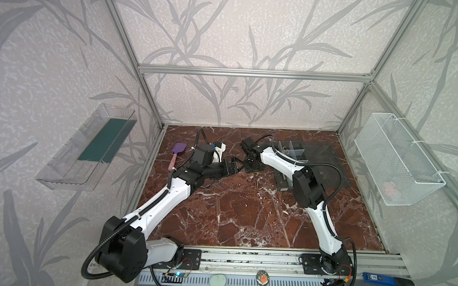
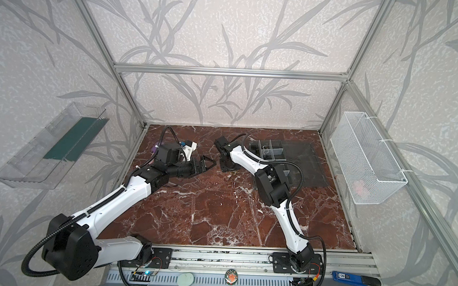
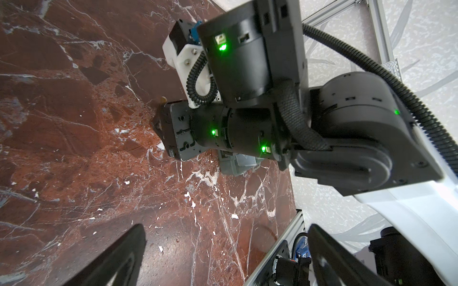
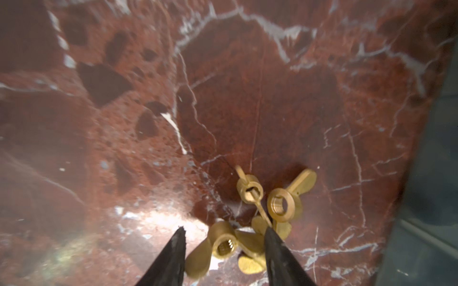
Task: Sort the screws and nuts into containers
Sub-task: 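Lower the right gripper and close it on a brass wing nut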
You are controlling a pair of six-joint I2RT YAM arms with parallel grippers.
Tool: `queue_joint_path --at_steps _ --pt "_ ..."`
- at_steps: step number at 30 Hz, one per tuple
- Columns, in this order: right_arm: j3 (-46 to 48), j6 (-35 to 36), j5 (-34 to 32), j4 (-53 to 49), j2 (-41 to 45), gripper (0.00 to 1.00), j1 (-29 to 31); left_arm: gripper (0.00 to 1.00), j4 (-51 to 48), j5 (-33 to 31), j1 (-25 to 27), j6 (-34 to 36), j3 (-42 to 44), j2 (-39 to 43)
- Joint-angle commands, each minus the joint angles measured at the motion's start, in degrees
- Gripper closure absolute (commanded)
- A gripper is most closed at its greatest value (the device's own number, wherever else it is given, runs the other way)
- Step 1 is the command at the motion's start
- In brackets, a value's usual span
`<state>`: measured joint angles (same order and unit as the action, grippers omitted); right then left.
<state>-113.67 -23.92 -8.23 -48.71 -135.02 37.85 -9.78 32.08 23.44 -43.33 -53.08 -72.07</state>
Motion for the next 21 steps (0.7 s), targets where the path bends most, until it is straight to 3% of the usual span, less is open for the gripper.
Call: queue_joint_path --at_steps 1,15,21 --pt "1.02 0.37 -1.59 -0.6 1.03 0.51 0.23 0.01 1.05 0.54 -0.29 -0.53 0.48 0.55" --pt "10.09 2.04 -1.4 4.69 6.63 0.55 0.26 0.01 1.26 -0.26 0.25 -1.05 0.96 0.82" --pt "7.75 2.57 0.25 4.94 4.91 0.55 0.22 0.01 1.44 -0.43 0.54 -1.14 0.79 0.69"
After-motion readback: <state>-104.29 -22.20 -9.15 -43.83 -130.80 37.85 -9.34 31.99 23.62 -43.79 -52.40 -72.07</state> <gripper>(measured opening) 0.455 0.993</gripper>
